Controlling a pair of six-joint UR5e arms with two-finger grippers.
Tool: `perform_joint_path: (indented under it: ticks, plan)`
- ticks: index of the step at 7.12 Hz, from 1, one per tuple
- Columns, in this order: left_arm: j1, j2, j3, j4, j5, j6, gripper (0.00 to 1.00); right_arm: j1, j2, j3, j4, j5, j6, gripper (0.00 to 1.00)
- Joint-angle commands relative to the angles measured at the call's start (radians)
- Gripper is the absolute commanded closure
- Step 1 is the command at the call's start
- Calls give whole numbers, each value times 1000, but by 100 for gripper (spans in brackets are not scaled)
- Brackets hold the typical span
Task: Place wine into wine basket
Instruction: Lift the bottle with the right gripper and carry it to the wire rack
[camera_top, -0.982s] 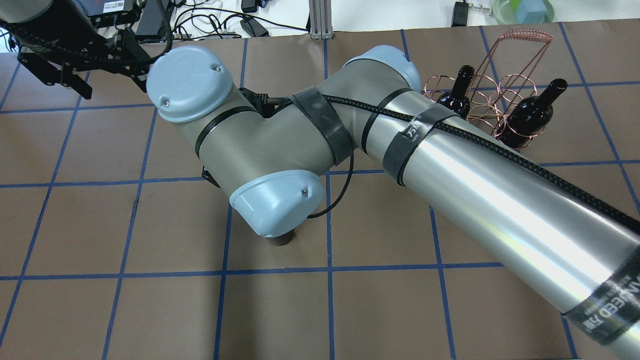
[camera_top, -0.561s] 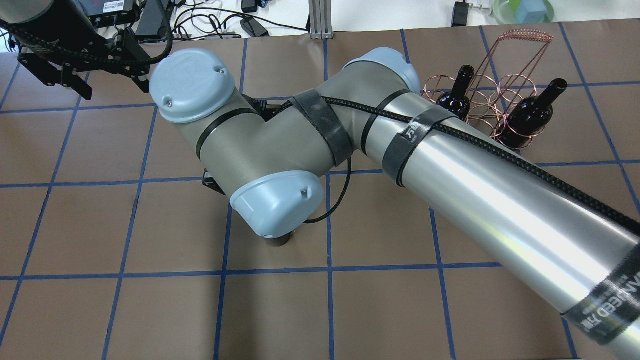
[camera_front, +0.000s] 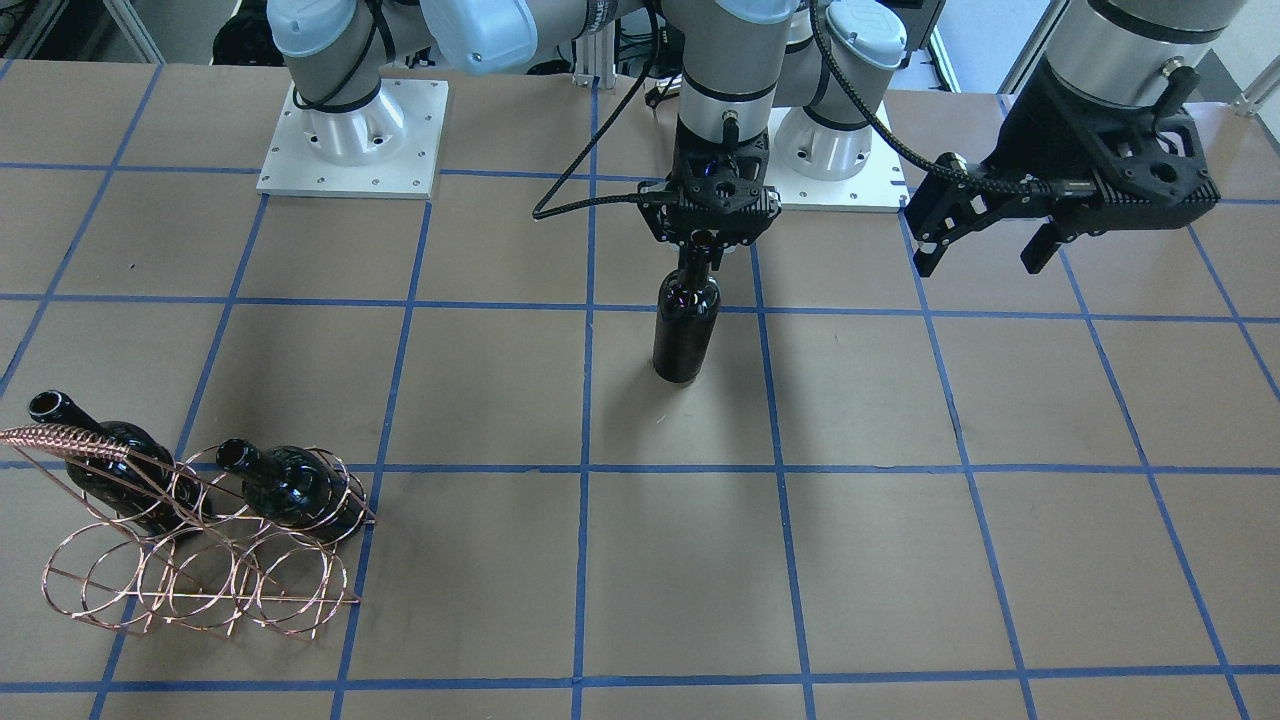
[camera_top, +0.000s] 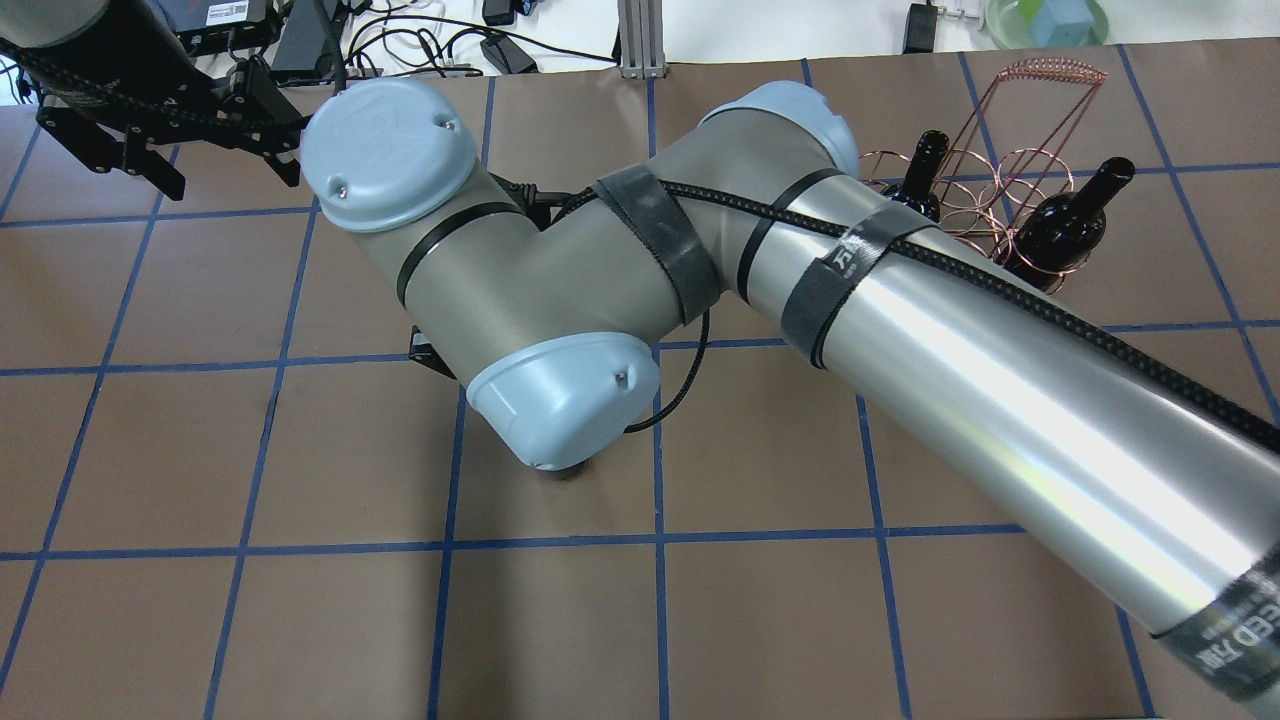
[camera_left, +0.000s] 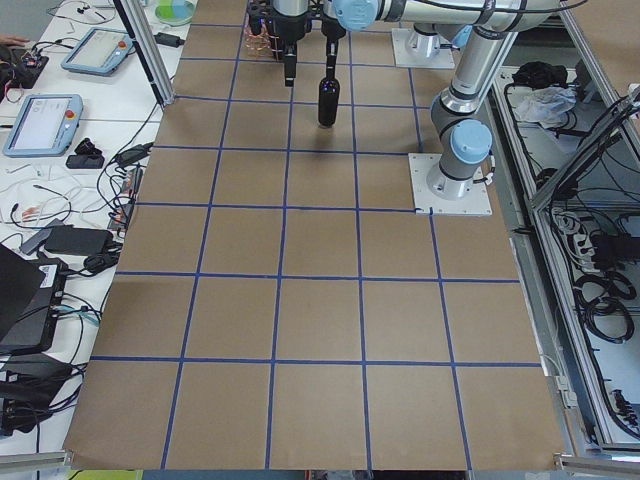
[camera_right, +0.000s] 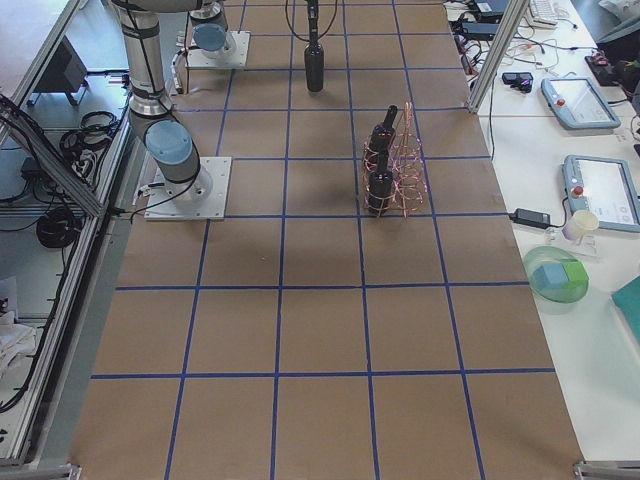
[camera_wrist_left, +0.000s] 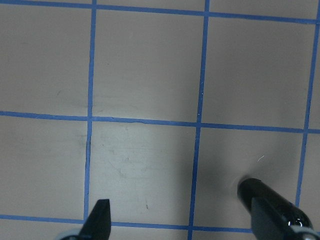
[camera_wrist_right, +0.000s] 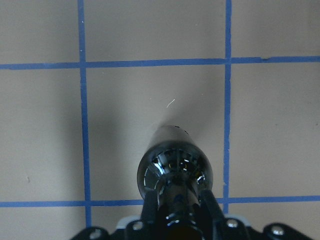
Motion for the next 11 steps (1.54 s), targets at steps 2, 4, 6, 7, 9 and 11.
perform_joint_path:
  ticks: [2, 4, 6, 7, 9, 11]
  plan:
    - [0, -1, -2, 0, 0, 0, 0, -208, -138, -6, 132, 12, -237, 93]
    - [0, -1, -2, 0, 0, 0, 0, -377, -202, -22, 214, 11, -409, 92]
    - [0, -1, -2, 0, -2, 0, 0, -508, -207, -71, 270, 3, -554, 100]
    - [0, -1, -2, 0, -2, 0, 0, -581, -207, -91, 294, 6, -620, 100]
    - [0, -1, -2, 0, -2, 0, 0, -724, -203, -107, 319, 15, -759, 100]
    - [-2, -1, -2, 0, 1, 0, 0, -784, -177, -134, 315, 15, -811, 100]
